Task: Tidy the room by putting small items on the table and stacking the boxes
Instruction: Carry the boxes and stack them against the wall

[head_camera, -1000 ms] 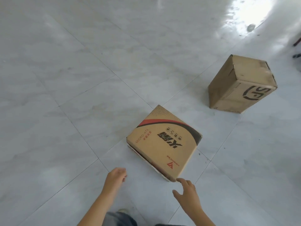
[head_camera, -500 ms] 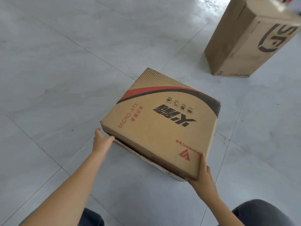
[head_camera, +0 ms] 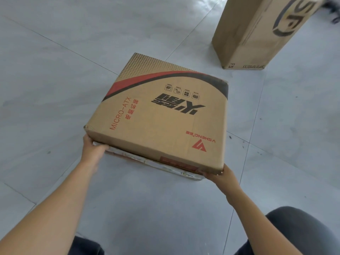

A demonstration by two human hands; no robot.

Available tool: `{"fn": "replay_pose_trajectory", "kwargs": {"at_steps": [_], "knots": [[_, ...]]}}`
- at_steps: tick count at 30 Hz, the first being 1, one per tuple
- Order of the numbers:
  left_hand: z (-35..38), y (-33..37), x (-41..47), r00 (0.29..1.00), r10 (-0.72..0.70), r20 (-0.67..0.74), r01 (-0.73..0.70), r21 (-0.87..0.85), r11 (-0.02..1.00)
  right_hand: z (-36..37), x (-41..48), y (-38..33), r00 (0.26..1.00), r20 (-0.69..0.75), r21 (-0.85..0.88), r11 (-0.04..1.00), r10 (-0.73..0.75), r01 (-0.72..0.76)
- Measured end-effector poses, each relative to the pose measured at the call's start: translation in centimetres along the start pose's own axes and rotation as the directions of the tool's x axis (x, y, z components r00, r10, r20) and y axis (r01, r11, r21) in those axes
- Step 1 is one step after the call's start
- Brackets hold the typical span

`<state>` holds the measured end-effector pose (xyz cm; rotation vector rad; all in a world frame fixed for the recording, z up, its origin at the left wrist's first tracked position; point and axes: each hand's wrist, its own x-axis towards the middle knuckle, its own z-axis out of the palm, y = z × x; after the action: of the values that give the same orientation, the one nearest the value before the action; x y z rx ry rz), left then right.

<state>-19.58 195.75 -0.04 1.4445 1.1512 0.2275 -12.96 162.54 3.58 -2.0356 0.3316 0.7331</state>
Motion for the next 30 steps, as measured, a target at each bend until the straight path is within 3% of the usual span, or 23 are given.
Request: {"fn": "replay_pose_trajectory", "kwargs": {"at_steps": [2, 6, 12, 16, 20, 22, 26, 30], "knots": [[0.2, 0.0, 0.0, 1.000, -0.009, -0.008, 0.009, -0.016, 1.000, -0.2, 0.2, 0.3, 1.000, -0.015, -0.065, 0.998, -0.020, 0.019], [0.0, 0.3, -0.1, 1.000, -0.014, 0.014, 0.014, -0.033, 0.999, -0.6, 0.3, 0.5, 0.999, -0.018, -0.039, 0.999, -0.027, 0.026], [-1.3, 2.9, -0.6, 0.993, 0.117, 0.025, -0.113, -0.124, 0.986, -1.7, -0.3, -2.0, 0.987, -0.092, 0.218, 0.965, -0.130, 0.147], [-2.7, 7.5, -3.3, 0.946, 0.324, 0.025, -0.317, -0.142, 0.938, -4.6, -1.3, -5.1, 0.950, -0.142, 0.469, 0.826, -0.278, 0.312], [-4.2, 10.9, -8.1, 0.861, 0.504, 0.066, -0.492, -0.145, 0.859, -9.7, -3.2, -6.8, 0.819, -0.180, 0.463, 0.688, -0.544, 0.559], [-4.6, 11.7, -9.8, 0.848, 0.519, 0.106, -0.499, -0.168, 0.850, -11.5, -4.0, -7.6, 0.812, -0.132, 0.406, 0.716, -0.568, 0.567], [-4.3, 13.2, -10.6, 0.884, 0.433, 0.177, -0.412, -0.146, 0.900, -11.9, -4.4, -8.8, 0.886, -0.133, 0.375, 0.805, -0.444, 0.460], [-3.2, 14.5, -9.6, 0.939, 0.301, 0.164, -0.300, -0.034, 0.953, -11.6, -3.9, -10.0, 0.890, -0.264, 0.204, 0.881, -0.371, 0.428]]}}
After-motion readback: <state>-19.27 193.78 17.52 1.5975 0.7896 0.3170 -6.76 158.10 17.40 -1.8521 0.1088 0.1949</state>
